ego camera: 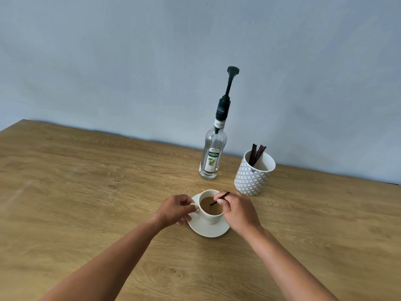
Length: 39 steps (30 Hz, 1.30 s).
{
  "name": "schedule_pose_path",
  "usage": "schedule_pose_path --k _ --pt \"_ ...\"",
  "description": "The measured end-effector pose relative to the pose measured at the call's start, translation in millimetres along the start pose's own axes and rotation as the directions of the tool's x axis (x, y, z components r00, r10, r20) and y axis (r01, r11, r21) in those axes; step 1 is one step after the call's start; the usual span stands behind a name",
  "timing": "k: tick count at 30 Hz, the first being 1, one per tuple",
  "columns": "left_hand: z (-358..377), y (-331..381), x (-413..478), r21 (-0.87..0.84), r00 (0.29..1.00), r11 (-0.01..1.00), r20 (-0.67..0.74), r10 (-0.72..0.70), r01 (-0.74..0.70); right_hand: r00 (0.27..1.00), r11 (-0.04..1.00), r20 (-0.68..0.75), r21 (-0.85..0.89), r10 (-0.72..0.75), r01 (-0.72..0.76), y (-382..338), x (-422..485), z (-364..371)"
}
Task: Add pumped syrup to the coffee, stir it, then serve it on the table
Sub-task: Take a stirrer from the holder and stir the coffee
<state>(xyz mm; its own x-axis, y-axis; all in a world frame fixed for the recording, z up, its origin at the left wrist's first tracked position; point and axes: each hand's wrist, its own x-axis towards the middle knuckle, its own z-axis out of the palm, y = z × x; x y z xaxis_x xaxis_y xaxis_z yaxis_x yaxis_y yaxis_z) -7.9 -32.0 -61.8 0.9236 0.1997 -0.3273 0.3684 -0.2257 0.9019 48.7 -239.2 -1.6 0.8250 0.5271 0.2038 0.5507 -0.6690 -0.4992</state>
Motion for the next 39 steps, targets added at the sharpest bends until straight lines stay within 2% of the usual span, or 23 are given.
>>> schedule_pose_path --k 7,14,20,28,34,39 --pt "-0.1 -0.3 0.3 0.007 1.000 1.000 -0.003 0.004 -0.004 0.998 0.997 0.058 0.065 0.024 -0.028 -0.5 -1.1 0.8" --pt "-0.4 0.7 -0.4 0.019 1.000 1.000 0.000 0.002 -0.002 0.998 0.998 -0.013 0.017 0.056 -0.056 5.0 1.2 -3.7" --pt "0.1 2.5 -0.4 0.022 1.000 1.000 -0.004 -0.003 0.003 0.998 0.997 0.056 0.079 0.012 -0.017 -1.3 -1.7 -1.1" --pt "0.0 4.5 -2.7 0.023 1.000 1.000 -0.005 -0.006 0.006 0.999 0.995 0.005 -0.093 0.048 -0.048 3.8 4.1 -1.1" --pt "0.5 5.5 -3.1 0.004 1.000 1.000 -0.003 -0.013 0.013 0.999 0.998 0.035 0.068 0.010 -0.012 0.1 1.5 -0.7" --pt "0.1 6.2 -4.0 0.006 1.000 1.000 0.002 -0.015 0.015 0.999 0.997 0.028 -0.060 0.044 -0.042 0.9 5.9 -0.6"
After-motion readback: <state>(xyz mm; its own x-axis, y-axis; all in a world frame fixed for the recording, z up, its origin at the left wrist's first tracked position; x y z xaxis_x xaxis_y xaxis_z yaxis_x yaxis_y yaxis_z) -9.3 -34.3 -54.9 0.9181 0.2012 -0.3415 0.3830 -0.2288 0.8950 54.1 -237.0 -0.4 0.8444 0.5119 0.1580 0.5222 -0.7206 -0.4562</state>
